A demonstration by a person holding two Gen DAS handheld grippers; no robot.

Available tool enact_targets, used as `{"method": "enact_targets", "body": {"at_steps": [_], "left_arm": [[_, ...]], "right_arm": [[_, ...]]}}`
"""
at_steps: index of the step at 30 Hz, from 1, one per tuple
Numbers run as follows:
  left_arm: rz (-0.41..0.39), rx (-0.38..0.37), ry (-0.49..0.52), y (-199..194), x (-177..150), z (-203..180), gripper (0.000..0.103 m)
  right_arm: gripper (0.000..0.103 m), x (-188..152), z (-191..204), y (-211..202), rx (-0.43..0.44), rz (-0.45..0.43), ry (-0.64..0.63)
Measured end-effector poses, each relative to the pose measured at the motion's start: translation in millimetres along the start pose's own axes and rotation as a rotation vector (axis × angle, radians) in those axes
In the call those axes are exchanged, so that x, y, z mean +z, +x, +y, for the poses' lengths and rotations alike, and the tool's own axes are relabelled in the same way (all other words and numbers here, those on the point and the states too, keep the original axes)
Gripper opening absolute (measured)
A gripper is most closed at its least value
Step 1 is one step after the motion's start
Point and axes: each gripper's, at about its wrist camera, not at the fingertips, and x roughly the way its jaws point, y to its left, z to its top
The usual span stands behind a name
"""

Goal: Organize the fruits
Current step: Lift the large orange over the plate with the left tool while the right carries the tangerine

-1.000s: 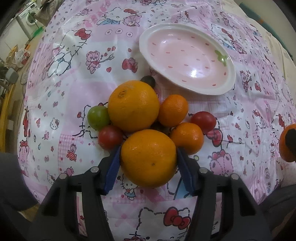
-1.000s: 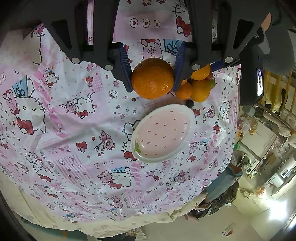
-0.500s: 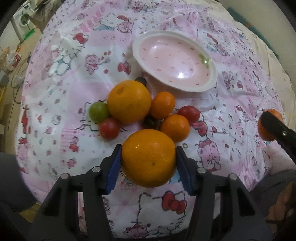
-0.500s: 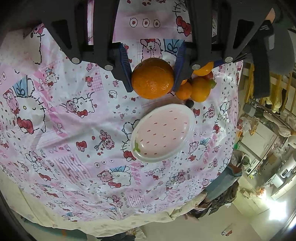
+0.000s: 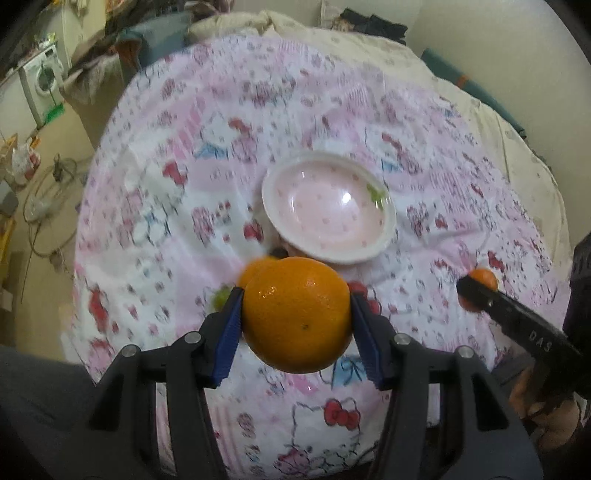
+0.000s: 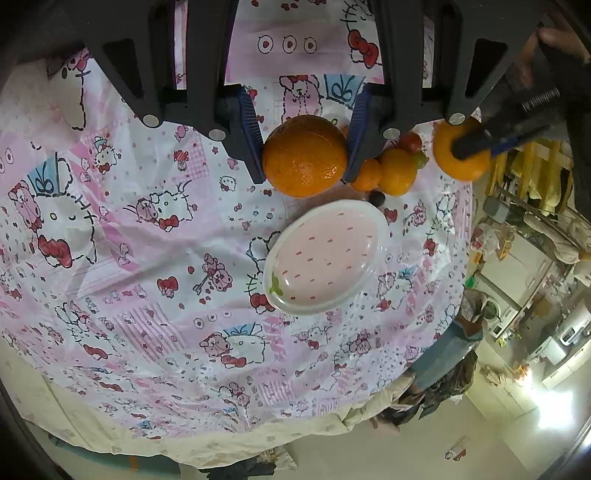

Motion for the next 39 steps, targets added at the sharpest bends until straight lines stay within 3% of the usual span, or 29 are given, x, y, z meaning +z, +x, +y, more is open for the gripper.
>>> {"method": "enact_targets", "body": {"at_steps": [12, 24, 39], "left_arm": [[-0.051, 0.035, 0.072, 6.3, 55.9, 7.6, 0.052], [-0.025, 0.047, 0.107, 45.4, 94.8, 3.3, 0.052], [0.053, 0.064, 0.176, 115.0, 117.1, -13.5, 0.052]], "right_arm": [[0.044, 43.9, -5.8, 0.3, -0.003, -0.046, -0.022], [0.044, 85.7, -12.8, 31.0, 0.035, -0.016, -0.036], [0.044, 130.8, -21.8, 85.2, 0.039, 0.046, -0.063]]}}
